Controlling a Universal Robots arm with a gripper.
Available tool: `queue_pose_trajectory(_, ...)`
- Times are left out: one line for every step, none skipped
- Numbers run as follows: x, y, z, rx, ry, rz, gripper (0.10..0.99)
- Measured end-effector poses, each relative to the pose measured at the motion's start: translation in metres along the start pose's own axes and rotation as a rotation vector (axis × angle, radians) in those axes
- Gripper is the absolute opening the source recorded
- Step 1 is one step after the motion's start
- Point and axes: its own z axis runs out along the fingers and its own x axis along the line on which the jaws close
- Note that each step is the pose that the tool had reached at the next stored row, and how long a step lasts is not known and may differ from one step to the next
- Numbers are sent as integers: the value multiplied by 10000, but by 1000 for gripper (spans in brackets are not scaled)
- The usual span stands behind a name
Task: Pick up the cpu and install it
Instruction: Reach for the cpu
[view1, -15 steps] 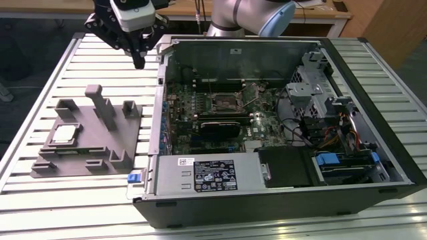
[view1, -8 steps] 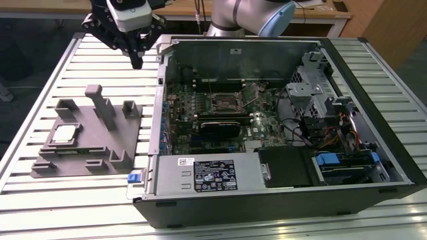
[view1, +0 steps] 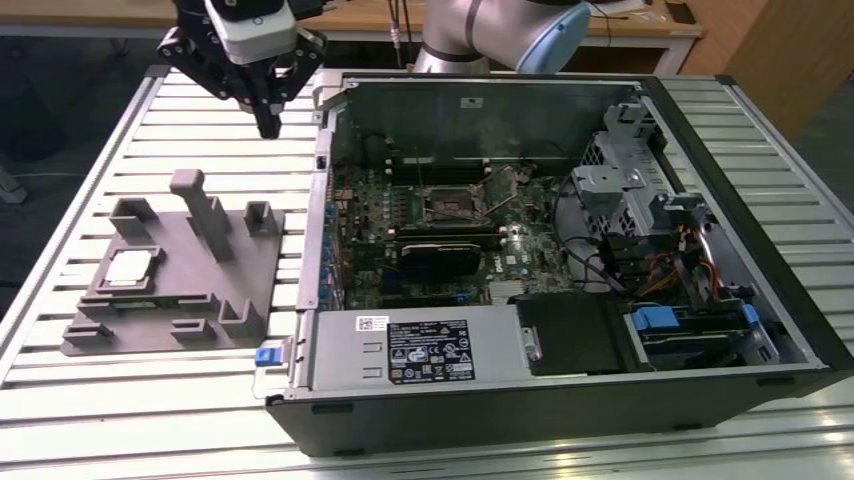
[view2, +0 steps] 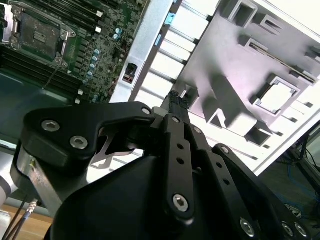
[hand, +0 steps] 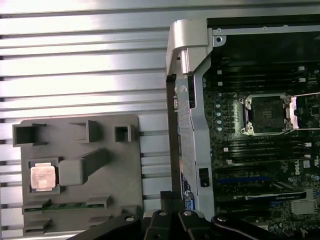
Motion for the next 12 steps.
queue_pose_trajectory(6, 0, 0, 0, 0, 0, 106)
queue_pose_trajectory(12, -1, 0, 0, 0, 0, 106)
queue_pose_trajectory(18, -1, 0, 0, 0, 0, 106)
queue_pose_trajectory(24, -2, 0, 1, 1, 0, 106)
queue_pose_trajectory(30, -2, 1, 0, 1, 0, 106)
queue_pose_trajectory(37, -3, 1, 0, 0, 0, 106)
queue_pose_trajectory(42, -3, 1, 0, 0, 0, 106)
queue_pose_trajectory(49, -4, 1, 0, 0, 0, 106)
queue_pose_trajectory(55, -4, 2, 0, 0, 0, 106)
queue_pose_trajectory(73, -6, 2, 0, 0, 1, 106)
queue_pose_trajectory(83, -6, 2, 0, 0, 1, 106)
queue_pose_trajectory(95, -7, 2, 1, 1, 1, 106)
